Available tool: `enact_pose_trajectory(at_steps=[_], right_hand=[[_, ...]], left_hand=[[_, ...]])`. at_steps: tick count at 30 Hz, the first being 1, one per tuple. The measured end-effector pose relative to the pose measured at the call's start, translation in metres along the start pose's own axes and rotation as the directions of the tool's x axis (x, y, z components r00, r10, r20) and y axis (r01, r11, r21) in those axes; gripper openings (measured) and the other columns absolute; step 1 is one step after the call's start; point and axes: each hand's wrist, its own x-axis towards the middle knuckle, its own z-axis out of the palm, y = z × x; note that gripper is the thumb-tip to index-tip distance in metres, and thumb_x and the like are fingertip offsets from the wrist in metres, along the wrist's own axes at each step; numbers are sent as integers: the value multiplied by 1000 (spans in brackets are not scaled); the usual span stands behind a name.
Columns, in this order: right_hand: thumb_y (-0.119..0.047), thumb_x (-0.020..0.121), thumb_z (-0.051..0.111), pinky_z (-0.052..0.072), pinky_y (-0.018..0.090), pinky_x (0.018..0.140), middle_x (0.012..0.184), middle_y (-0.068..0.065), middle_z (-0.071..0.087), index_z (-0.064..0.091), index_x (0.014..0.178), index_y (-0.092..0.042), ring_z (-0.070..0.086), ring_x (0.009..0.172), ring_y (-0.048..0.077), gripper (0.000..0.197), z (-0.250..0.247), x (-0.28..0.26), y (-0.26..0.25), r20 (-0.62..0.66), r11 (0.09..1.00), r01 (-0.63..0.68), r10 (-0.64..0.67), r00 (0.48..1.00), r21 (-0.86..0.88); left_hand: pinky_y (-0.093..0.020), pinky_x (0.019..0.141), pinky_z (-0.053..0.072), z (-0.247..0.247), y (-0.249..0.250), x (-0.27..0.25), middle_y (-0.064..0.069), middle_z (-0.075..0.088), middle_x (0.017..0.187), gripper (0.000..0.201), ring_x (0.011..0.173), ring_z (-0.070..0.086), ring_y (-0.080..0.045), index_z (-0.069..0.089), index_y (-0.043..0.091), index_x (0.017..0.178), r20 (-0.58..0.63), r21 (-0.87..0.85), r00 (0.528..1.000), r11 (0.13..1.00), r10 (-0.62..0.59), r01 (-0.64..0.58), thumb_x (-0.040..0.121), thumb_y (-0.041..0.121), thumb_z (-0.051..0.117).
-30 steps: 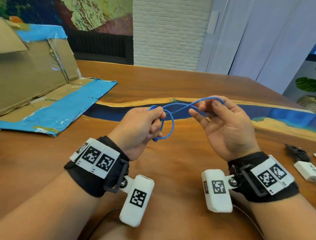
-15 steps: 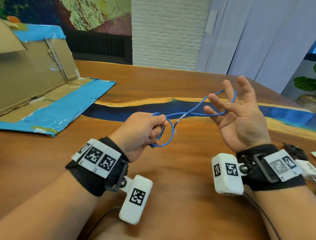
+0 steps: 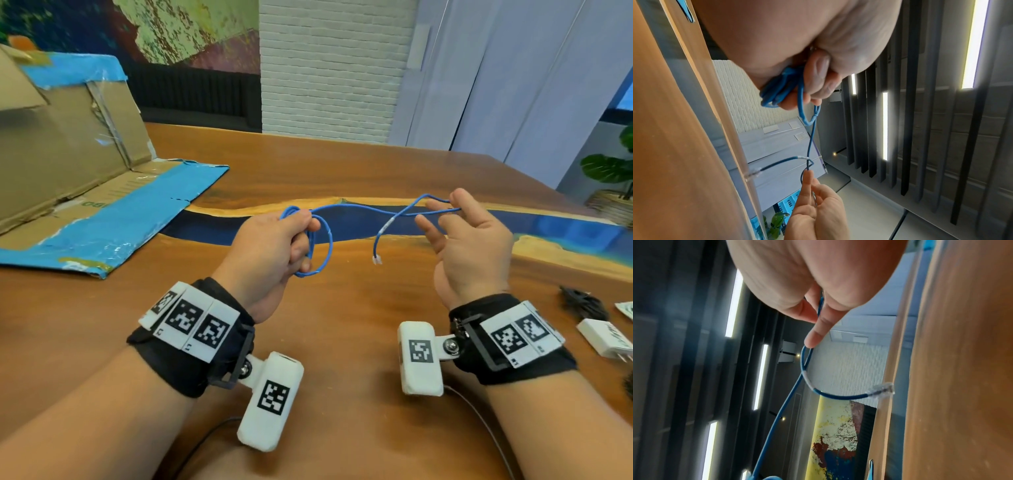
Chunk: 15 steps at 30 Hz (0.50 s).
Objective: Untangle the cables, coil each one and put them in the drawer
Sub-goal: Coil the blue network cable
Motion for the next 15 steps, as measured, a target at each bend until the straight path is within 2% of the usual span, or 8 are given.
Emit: enact_pose_trajectory(at_steps=[3, 6, 7, 9, 11, 12, 13, 15], right_hand=[[4, 95, 53, 49, 11, 88, 162, 5, 33, 50, 149, -14, 47, 132, 2, 57, -1, 2, 3, 51, 988, 34, -27, 998, -147], [-11, 88, 55, 54, 24, 75, 171, -7, -10, 60, 134, -46, 42, 131, 18, 58, 2, 0, 1, 178, 891, 60, 24, 984, -450], [-6, 90, 53, 55, 22, 71, 170, -4, -14, 57, 138, -46, 29, 143, 9, 62, 2, -3, -1, 210, 853, 63, 56, 976, -519], [5, 92, 48, 46, 5, 56, 171, 4, -11, 46, 149, -41, 5, 142, -6, 73, 1, -8, -6, 247, 819, 44, 121, 961, -572], [2, 94, 54, 44, 0, 62, 171, 4, 2, 34, 155, -43, 11, 148, 4, 79, -4, -6, -3, 282, 805, 44, 156, 947, -592], [-8, 94, 65, 48, 5, 79, 171, 1, 12, 28, 156, -46, 15, 152, 10, 82, -6, -4, -2, 297, 801, 42, 172, 939, -598], [-24, 90, 76, 48, 20, 99, 169, -1, 20, 23, 157, -48, 20, 154, 13, 89, -7, -4, -2, 304, 803, 17, 205, 930, -595], [-59, 68, 86, 40, 50, 114, 166, 1, 28, 15, 156, -53, 30, 150, 15, 113, -11, -3, -2, 288, 807, -70, 289, 913, -587]], left_hand=[[-27, 52, 39, 3, -1, -2, 1, 33, 49, 30, 39, 27, -11, 64, 4, 90, 17, 2, 1000, 1000, 7, -7, 107, 21, 47], [-26, 51, 39, 2, 2, -1, 1, 33, 47, 30, 40, 28, -11, 63, 5, 87, -7, -33, 999, 998, 45, -46, 107, 20, 47], [-26, 51, 39, 1, 3, 0, 1, 33, 47, 29, 40, 28, -11, 63, 6, 87, -17, -46, 998, 997, 58, -59, 107, 20, 47], [-25, 50, 40, 1, 3, 0, 1, 33, 47, 30, 40, 29, -11, 63, 6, 87, -34, -58, 996, 995, 77, -79, 107, 21, 46], [-24, 50, 40, 0, 3, 1, 2, 34, 47, 31, 39, 30, -10, 63, 6, 87, -54, -61, 994, 993, 93, -97, 108, 21, 46], [-24, 51, 40, -1, 3, 2, 2, 35, 47, 31, 39, 31, -10, 63, 6, 88, -68, -65, 993, 992, 101, -105, 108, 22, 46], [-24, 51, 40, -2, 4, 3, 3, 35, 47, 30, 38, 32, -9, 62, 7, 88, -85, -69, 991, 991, 106, -112, 108, 22, 45], [-23, 51, 41, -5, 5, 6, 4, 35, 47, 30, 37, 32, -8, 61, 8, 88, -120, -81, 986, 989, 116, -126, 108, 22, 44]])
